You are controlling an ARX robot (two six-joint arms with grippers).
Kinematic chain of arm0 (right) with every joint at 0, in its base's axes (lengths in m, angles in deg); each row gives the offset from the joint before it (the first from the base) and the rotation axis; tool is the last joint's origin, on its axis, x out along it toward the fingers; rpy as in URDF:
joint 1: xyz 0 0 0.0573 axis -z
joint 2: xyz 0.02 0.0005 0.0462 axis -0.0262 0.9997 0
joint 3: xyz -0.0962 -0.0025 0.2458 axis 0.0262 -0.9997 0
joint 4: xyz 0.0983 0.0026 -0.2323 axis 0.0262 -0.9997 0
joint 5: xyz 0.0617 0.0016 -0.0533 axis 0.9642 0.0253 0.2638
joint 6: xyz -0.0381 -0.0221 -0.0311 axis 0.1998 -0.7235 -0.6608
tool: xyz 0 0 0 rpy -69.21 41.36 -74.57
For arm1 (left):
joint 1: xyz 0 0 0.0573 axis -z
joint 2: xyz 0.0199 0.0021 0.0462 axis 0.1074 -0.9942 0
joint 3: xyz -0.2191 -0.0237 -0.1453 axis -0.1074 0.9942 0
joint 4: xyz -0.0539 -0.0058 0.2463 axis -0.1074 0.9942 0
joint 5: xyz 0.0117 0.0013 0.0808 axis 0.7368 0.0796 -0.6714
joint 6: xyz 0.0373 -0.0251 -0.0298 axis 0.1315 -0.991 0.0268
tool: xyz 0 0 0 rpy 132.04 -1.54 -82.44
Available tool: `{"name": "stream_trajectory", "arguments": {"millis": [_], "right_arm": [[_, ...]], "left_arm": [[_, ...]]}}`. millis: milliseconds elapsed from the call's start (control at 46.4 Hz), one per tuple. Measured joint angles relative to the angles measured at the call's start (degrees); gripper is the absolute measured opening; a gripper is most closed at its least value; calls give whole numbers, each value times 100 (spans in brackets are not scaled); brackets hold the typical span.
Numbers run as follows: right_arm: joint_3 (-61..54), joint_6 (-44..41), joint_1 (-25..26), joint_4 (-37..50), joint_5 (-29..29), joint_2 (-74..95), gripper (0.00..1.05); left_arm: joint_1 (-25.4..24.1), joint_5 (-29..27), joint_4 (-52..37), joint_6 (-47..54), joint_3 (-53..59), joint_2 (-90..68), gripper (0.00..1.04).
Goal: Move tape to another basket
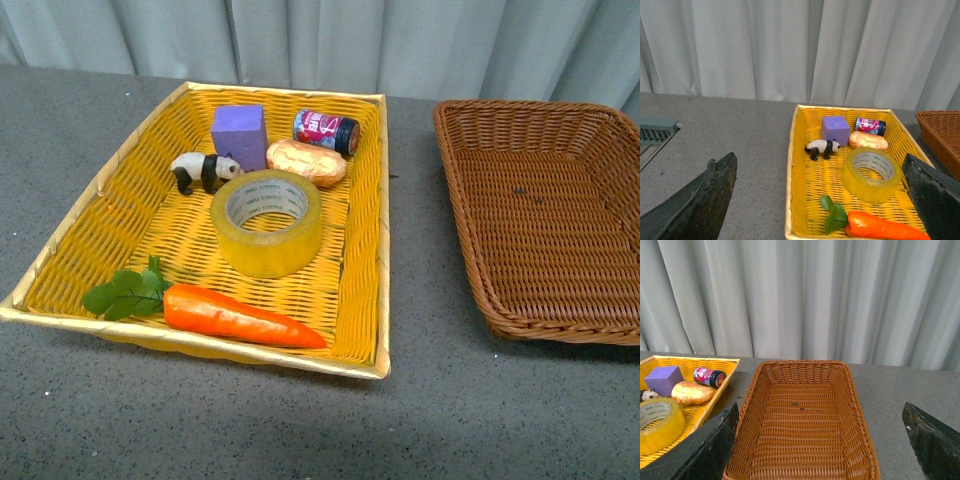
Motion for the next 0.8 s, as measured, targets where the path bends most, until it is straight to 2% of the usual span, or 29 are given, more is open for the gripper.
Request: {"name": "stream_trajectory", "arguments": {"millis": [43, 129, 173, 388, 539, 668, 798], "right_arm": [[0, 0, 0, 0, 0, 0, 96], [0, 0, 0, 0, -2, 0, 96], [0, 0, 0, 0, -2, -4, 96], [0, 0, 0, 0, 0, -9, 96], [0, 0, 0, 0, 0, -9, 96], [0, 0, 0, 0, 0, -9, 96], [0, 0, 0, 0, 0, -9, 96]], "left_arm": [[28, -105, 52, -61, -15, -35, 98], [352, -1152, 774, -590, -306, -728, 98], [382, -1246, 706, -702, -323, -1005, 98], [118, -848, -754, -1392, -920, -3458, 98], [184, -728, -1602, -1539, -1762, -5486, 98], [293, -590, -1991, -1585, -2417, -6907, 98], [369, -654, -1934, -1707, -3464, -8483, 98]]}}
